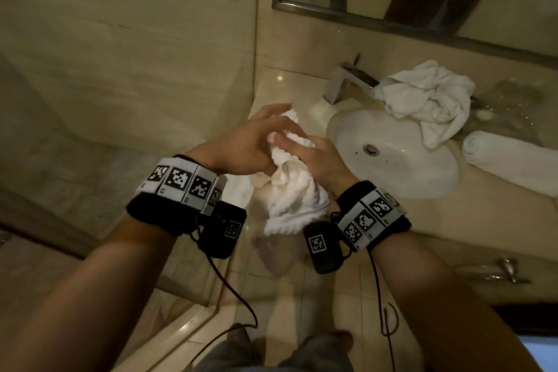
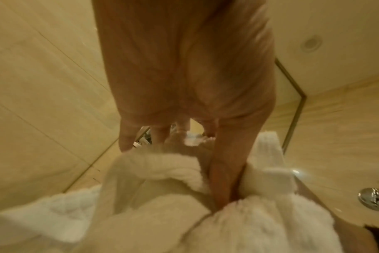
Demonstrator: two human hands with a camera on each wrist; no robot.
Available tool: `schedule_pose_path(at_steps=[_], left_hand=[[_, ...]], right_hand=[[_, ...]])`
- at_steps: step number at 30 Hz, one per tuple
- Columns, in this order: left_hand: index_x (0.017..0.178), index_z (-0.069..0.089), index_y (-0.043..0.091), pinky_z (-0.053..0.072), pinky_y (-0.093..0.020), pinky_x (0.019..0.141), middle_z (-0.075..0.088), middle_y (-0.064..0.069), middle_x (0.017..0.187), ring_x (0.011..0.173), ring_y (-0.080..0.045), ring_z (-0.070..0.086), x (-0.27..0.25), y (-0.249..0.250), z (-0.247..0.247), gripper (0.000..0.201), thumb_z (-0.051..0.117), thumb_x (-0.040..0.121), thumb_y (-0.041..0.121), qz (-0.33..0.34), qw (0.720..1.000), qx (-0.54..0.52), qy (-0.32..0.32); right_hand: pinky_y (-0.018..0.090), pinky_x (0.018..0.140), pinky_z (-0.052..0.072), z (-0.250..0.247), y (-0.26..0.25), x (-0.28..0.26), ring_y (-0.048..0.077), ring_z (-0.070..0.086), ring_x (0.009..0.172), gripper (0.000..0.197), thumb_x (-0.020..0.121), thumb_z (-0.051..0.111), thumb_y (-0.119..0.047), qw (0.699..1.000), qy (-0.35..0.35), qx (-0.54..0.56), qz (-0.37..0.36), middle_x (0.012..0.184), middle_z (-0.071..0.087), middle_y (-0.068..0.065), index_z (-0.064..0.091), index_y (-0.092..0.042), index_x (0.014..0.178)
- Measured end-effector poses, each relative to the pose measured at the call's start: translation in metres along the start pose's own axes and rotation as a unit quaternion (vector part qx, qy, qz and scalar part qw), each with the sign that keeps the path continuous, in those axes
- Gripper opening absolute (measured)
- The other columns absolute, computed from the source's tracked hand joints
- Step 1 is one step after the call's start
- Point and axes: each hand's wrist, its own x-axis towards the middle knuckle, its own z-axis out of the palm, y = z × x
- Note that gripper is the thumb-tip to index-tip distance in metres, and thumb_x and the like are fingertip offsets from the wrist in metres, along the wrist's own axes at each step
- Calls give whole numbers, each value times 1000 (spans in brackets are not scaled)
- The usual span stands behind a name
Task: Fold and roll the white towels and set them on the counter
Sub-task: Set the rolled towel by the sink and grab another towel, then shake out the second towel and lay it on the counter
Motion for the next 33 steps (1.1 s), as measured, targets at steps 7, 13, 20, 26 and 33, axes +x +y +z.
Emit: schedule_pose_path(at_steps=[7,13,20,26,33], left_hand=[[93,53,10,44,-19,59,59,5,79,66,1,53,-26,10,11,54,87,58,32,-12,988,-63,142],[97,50,17,44,-19,53,59,9,79,66,-3,55,-39,28,25,51,86,63,21,-98,968,-126,195],[106,53,20,46,-12,57,60,12,91,80,0,58,-61,43,41,60,86,59,3,-153,957,-158,190],[122,50,29,48,-7,66,58,17,107,92,7,58,-74,71,48,76,88,60,7,-115,978,-161,73],[113,56,25,56,-33,74,64,6,101,93,-15,63,-67,71,41,53,81,67,18,-146,988,35,25]], right_hand=[[36,79,51,-17,-23,-29,26,62,91,101,45,85,-65,992,-79,80,-49,101,64,17,57,1,115],[29,80,54,-28,-27,-49,19,65,98,65,64,76,-15,992,-118,26,-40,113,65,11,51,-10,124],[46,99,48,-33,0,-69,32,66,105,61,55,86,-16,992,-125,-28,6,108,70,17,67,2,109],[38,84,54,-35,2,-88,23,68,88,49,54,81,-4,994,-66,-42,-78,94,71,13,68,-1,101],[17,60,47,-31,1,-94,0,58,66,38,58,88,0,985,-71,-96,-124,72,63,-10,65,-19,81]])
